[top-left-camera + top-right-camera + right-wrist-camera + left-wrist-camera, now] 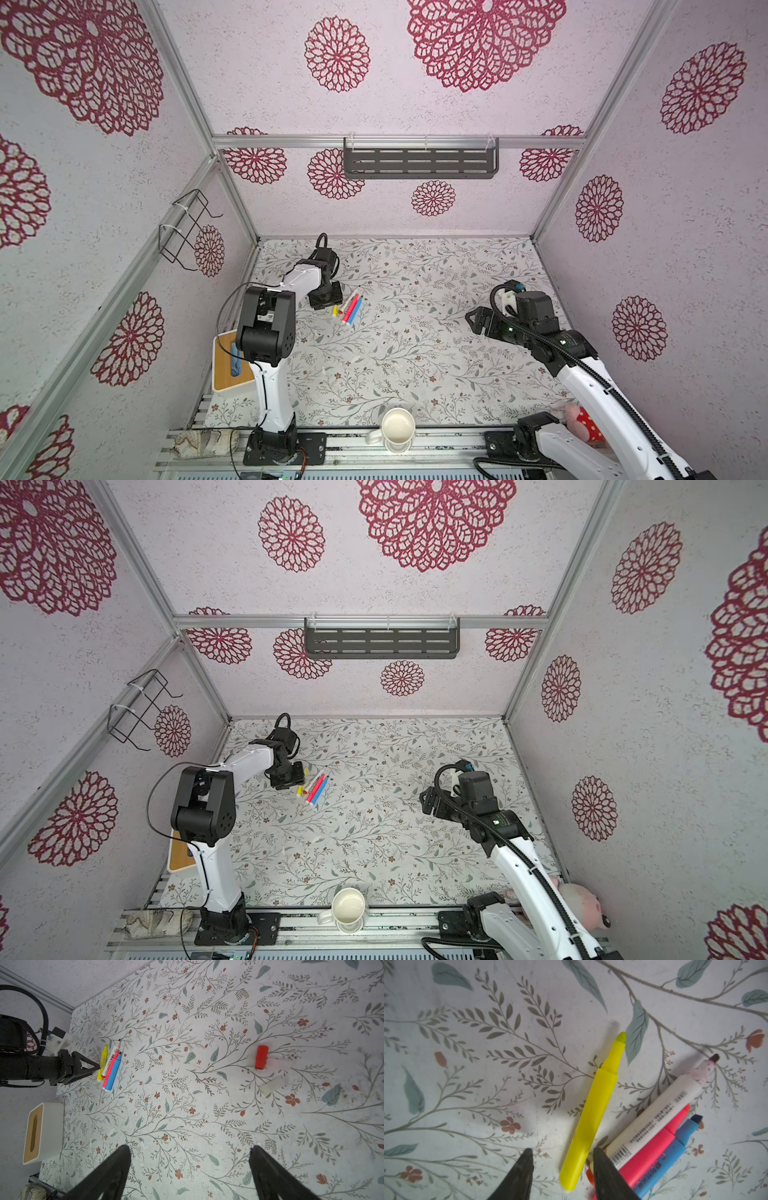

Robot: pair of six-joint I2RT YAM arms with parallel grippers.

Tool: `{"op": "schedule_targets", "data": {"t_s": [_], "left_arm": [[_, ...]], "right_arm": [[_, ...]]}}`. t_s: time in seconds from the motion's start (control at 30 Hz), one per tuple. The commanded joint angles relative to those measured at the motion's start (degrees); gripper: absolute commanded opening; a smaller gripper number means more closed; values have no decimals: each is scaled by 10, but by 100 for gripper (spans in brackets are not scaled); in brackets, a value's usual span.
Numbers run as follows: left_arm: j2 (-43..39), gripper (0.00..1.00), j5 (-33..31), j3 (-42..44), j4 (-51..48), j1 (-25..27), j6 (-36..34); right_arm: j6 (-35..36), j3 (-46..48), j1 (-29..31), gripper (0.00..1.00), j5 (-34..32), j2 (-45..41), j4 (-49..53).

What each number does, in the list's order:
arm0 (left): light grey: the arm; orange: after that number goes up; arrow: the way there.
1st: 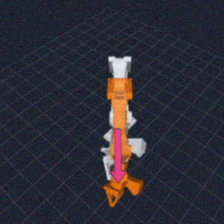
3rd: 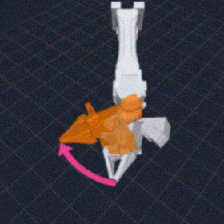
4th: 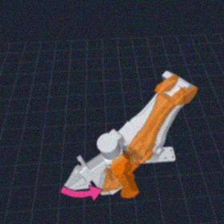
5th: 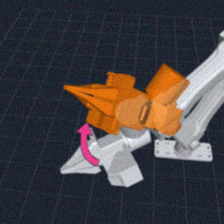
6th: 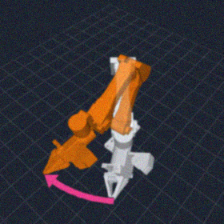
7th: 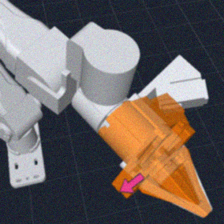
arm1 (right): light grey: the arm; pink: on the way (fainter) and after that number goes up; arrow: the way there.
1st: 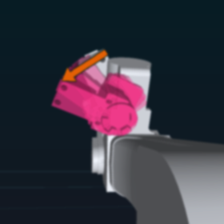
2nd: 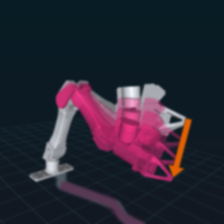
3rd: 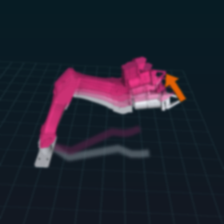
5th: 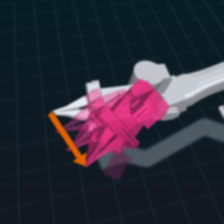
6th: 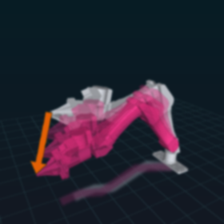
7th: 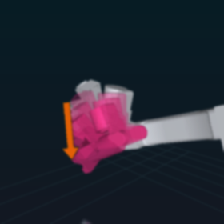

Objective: Insert the pens into the pen caps
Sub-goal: 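Reach the left gripper down to the yellow highlighter while the right arm lifts, then close the left gripper on the yellow highlighter and lift it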

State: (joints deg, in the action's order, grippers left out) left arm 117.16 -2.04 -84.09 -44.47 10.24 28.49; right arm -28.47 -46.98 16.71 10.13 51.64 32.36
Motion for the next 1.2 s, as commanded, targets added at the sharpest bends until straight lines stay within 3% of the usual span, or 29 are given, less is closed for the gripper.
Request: {"op": "schedule_targets", "data": {"t_s": [0.0,0.53,1.03,1.17], "left_arm": [[9,47,1,-17,-1,3,-7],[37,41,3,-43,-14,12,-9],[36,38,0,15,9,24,7],[39,31,2,25,12,24,6]], "right_arm": [[7,-16,1,91,-11,-11,4],[8,-19,2,89,-21,-27,9],[-4,-5,2,88,-21,-50,-6],[-8,-2,2,87,-21,-54,-6]]}}
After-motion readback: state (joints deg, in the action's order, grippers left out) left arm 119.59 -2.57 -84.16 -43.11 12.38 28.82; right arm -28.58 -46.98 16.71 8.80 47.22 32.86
